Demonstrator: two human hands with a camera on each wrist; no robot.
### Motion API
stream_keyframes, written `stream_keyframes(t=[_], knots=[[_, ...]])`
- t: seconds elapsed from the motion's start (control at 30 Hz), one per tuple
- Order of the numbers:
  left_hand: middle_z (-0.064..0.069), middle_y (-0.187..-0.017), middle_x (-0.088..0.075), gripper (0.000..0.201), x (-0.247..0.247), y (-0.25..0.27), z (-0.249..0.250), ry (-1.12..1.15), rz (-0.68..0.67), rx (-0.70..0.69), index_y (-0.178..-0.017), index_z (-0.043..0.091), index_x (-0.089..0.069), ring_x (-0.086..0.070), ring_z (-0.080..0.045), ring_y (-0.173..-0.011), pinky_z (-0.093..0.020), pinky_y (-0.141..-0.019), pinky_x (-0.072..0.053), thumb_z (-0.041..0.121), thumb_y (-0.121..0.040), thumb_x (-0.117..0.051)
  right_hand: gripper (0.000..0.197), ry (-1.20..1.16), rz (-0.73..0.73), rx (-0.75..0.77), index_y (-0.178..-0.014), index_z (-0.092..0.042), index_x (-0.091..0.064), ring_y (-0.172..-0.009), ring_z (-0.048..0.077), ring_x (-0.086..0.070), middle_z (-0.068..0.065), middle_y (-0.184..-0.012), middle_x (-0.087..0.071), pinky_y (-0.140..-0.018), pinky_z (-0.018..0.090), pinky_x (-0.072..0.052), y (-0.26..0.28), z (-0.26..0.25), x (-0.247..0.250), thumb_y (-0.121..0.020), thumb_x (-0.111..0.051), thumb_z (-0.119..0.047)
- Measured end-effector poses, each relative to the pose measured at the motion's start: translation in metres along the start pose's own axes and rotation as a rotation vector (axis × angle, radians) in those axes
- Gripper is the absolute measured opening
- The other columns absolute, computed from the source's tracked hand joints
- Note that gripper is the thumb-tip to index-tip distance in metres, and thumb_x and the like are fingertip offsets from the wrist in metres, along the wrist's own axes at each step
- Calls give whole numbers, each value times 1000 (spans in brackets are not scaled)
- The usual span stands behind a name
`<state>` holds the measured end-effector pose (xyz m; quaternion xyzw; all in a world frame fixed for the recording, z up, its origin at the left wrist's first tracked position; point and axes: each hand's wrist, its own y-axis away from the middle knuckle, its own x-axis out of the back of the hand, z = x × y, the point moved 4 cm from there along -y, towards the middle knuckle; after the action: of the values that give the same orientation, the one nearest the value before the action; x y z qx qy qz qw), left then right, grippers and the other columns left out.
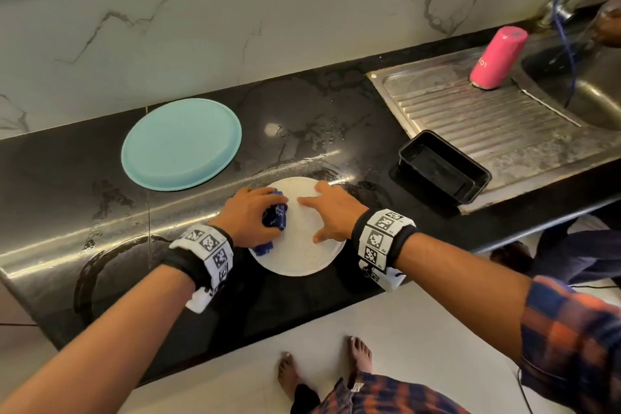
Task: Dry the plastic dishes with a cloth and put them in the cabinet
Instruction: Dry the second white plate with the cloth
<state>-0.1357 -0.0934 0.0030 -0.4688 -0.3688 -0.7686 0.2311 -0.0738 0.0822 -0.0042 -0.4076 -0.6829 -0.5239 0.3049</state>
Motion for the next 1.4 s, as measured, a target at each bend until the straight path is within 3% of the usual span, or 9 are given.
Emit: stream_keyframes(t=[0.17,0.27,0.47,0.6,0.7,0.97,1.07,1.2,1.4], knots=[[2,-134,-60,61,17,-28,-7,97,39,-3,-134,31,-58,-56,-22,-119,-33,-102,-43,36,-75,-75,94,117,-40,-23,-156,-32,-26,-136,40,-32,15,-156,-24,-112,47,-35,-4,-6,2,-79,-78,-47],[3,-133,-59,65,9,-25,-8,72,67,8,-132,37,-55,-56,-26,-114,-39,-101,-45,51,-70,-66,92,149,-49,-40,-155,-29,-27,-132,38,-36,15,-153,-29,-109,45,-38,-7,-10,2,-80,-77,-49],[-1,-135,-53,68,-28,29,-6,41,253,139,-139,36,-47,-47,-34,-111,-45,-95,-44,52,-75,-65,94,172,-42,-41,-154,-27,-29,-134,37,-36,14,-152,-32,-110,47,-39,-10,-12,3,-78,-78,-51],[-3,-137,-53,71,-55,65,4,40,293,214,-139,34,-47,-46,-33,-113,-45,-95,-45,57,-73,-55,94,183,-24,-29,-155,-29,-29,-133,37,-37,13,-151,-34,-110,47,-38,-9,-11,1,-78,-77,-54],[-7,-134,-56,71,-72,88,29,22,308,230,-136,29,-53,-47,-35,-106,-44,-86,-49,55,-71,-56,95,177,-12,-26,-154,-31,-29,-131,36,-38,12,-148,-36,-109,45,-38,-8,-9,1,-76,-76,-57],[-7,-123,-63,74,-95,107,90,3,304,93,-127,26,-61,-55,-31,-94,-40,-65,-52,50,-58,-72,97,161,-7,-29,-151,-28,-40,-124,34,-45,11,-138,-44,-104,41,-40,-7,-12,9,-68,-83,-57],[-5,-129,-61,73,-92,100,91,32,279,98,-131,28,-58,-54,-32,-104,-42,-72,-51,50,-62,-70,97,162,0,-30,-149,-25,-44,-122,33,-48,11,-136,-46,-102,40,-43,-7,-13,11,-67,-84,-57],[-2,-145,-47,72,-73,85,66,-3,207,184,-144,30,-43,-42,-31,-126,-44,-96,-43,48,-78,-64,97,150,9,-38,-148,-25,-45,-121,33,-48,11,-134,-46,-102,41,-43,-6,-12,9,-66,-85,-57],[-1,-130,-56,65,-36,42,18,10,190,237,-140,27,-49,-47,-33,-118,-47,-100,-45,44,-79,-64,95,123,41,-30,-149,-27,-43,-122,31,-47,9,-135,-48,-104,41,-41,-4,-7,5,-69,-83,-57]])
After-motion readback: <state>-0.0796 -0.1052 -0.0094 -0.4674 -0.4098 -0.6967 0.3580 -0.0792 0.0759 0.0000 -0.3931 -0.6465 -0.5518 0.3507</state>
